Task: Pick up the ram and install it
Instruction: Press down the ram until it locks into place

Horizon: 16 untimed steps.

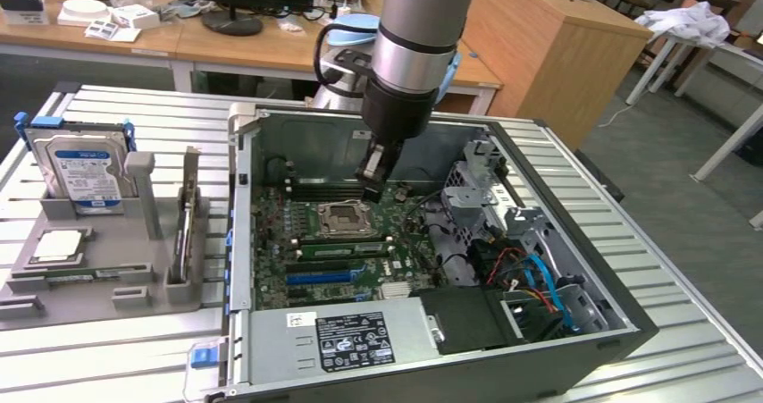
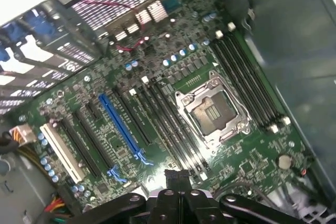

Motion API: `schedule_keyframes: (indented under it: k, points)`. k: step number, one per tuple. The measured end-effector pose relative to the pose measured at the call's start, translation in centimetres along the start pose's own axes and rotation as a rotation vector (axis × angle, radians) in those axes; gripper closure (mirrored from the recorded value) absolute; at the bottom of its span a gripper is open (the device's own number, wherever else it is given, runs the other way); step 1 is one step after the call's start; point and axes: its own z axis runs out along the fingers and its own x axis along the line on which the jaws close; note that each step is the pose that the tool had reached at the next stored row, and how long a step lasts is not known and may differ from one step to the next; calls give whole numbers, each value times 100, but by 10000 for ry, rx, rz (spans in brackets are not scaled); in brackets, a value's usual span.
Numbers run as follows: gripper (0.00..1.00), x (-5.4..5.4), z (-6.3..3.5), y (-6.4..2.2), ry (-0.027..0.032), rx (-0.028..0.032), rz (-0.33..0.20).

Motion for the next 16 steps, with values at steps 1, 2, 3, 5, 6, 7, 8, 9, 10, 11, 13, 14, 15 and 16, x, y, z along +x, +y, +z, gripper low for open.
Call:
schedule_keyframes:
  k: [1, 2, 3, 5, 6, 7, 8, 9, 10, 11, 13, 14, 15, 16]
  points:
    - [89, 0, 0, 0, -1, 9, 149]
    - [89, 0, 0, 0, -2, 17, 296]
    - [89, 0, 1, 0, -2, 25, 444]
    - [89, 0, 1, 1, -4, 42, 750]
    - [89, 1, 1, 1, -5, 50, 896]
    - [89, 1, 2, 1, -6, 59, 1043]
    - [89, 1, 2, 1, -7, 66, 1189]
    - [89, 1, 2, 1, -7, 75, 1334]
    - [89, 1, 2, 1, -8, 82, 1475]
    - [89, 1, 2, 2, -9, 91, 1631]
    - [89, 1, 3, 1, -12, 109, 1945]
    - [89, 1, 3, 2, -12, 118, 2104]
    - [89, 1, 3, 2, -13, 126, 2259]
    - [89, 1, 4, 2, -14, 134, 2416]
